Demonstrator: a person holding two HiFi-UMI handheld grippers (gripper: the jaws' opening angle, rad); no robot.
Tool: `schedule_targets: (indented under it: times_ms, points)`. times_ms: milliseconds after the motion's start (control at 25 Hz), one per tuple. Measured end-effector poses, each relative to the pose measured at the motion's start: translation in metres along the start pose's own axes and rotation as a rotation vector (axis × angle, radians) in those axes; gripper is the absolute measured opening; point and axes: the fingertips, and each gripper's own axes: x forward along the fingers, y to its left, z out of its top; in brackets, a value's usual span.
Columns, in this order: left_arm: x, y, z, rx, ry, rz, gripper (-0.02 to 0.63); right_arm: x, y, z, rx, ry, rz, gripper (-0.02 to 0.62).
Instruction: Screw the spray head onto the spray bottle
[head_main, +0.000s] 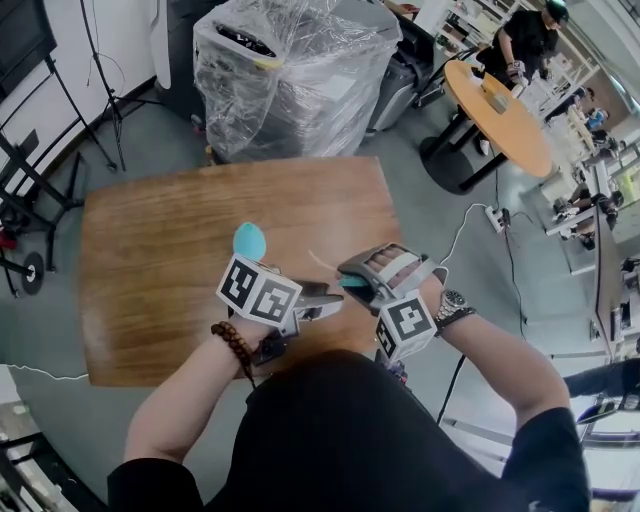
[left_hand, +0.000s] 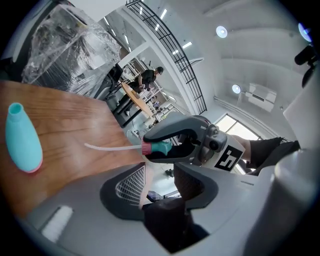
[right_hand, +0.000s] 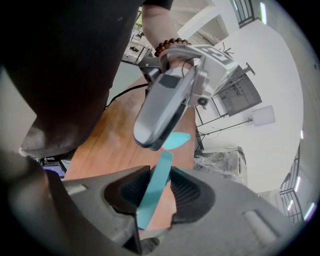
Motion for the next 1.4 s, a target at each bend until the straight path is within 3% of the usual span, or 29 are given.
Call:
schedule_targets:
  times_ms: [360, 560, 760, 1080, 1400]
  points:
    - [-0.059, 0.065, 0.001, 0.174, -0.106, 0.365, 0.236, 0.001, 0.001, -0.012, 0.177, -0.020, 0.069, 0.117]
    - [-0.099, 0.105, 0.013, 0.259, -0.214, 0.614, 0.309, 0.004, 0.003, -0.020, 0.240, -0.017, 0.089, 0.118]
    - [-0.123, 0.146, 0.016, 0.350, -0.261, 0.824, 0.373, 0.004, 0.001, -0.024, 0.265, -0.011, 0.086, 0.118]
    - [-0.126, 0.199, 0.017, 0.394, -0.275, 0.948, 0.449, -0.005, -0.011, -0.025, 0.367, -0.017, 0.070, 0.118]
    - [-0.101, 0.238, 0.013, 0.390, -0.220, 0.948, 0.479, -0.018, -0.015, -0.031, 0.461, -0.029, 0.071, 0.117]
